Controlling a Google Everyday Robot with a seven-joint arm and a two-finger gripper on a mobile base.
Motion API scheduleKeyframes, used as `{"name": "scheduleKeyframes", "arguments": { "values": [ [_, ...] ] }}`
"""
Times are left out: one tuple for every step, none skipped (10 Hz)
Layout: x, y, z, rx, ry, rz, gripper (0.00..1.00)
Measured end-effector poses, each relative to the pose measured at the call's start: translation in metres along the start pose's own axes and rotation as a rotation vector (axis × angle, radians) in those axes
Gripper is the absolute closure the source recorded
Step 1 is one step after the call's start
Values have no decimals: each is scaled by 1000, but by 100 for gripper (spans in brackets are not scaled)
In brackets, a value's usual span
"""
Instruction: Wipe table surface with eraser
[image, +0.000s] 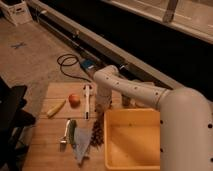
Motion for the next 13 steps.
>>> {"name": "scheduleKeyframes", "arguments": {
  "values": [
    [9,-1,0,-3,13,12,100],
    [21,-2,1,-9,20,22,100],
    [33,-6,3,-12,27,27,100],
    [49,-13,7,-10,33,33,100],
    [64,-22,11,-2,37,36,100],
    [69,-26,15,3,37,35,100],
    [71,-34,15,15,38,29,100],
    [64,-44,16,28,36,13,100],
    [54,-53,13,48,32,-8,100],
    [41,-54,11,62,21,-21,100],
    [22,-54,10,78,6,-37,100],
    [5,-53,9,83,-9,-51,100],
    [-8,-50,10,80,-28,-56,100]
  ]
}}
